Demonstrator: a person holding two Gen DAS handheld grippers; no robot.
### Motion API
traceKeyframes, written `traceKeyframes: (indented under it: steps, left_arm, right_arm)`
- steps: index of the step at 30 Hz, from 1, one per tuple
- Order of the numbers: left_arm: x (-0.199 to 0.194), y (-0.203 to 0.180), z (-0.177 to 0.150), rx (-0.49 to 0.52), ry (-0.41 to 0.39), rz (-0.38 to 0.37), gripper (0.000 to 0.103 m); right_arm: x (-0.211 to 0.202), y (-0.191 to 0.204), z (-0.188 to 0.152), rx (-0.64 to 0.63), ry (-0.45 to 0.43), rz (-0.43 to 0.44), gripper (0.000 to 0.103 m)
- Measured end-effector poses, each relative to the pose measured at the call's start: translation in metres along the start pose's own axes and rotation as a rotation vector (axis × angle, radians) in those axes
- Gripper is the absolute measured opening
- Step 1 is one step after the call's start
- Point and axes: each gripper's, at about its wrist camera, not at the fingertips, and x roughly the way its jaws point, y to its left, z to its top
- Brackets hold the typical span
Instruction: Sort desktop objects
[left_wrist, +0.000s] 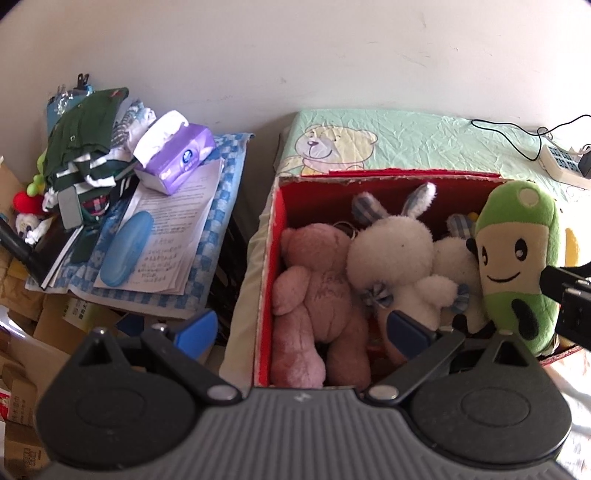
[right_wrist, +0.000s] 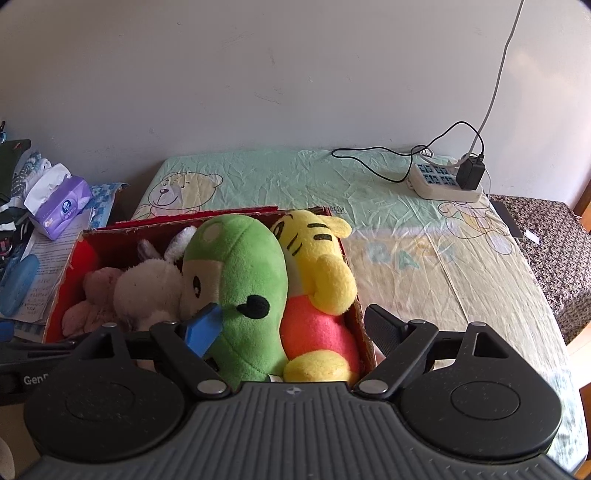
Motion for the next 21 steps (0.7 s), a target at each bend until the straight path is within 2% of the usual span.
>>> traceKeyframes:
  steps: [4, 9, 21]
  left_arm:
    - [-0.001, 0.001, -0.002, 0.0, 0.0, -0.002, 0.099]
    - [-0.001, -0.001, -0.007, 0.007, 0.003, -0.013, 0.099]
    - [-0.001, -0.005, -0.015, 0.006, 0.021, -0.016, 0.099]
  right_arm:
    - [0.0, 0.002, -0.001, -0.008, -0.004, -0.004, 0.087]
    - [0.004, 0.005, -0.005, -0.011, 0.034, -0.005, 0.087]
    - [-0.003, 0.003, -0.014, -0.009, 0.037, 0.004, 0.087]
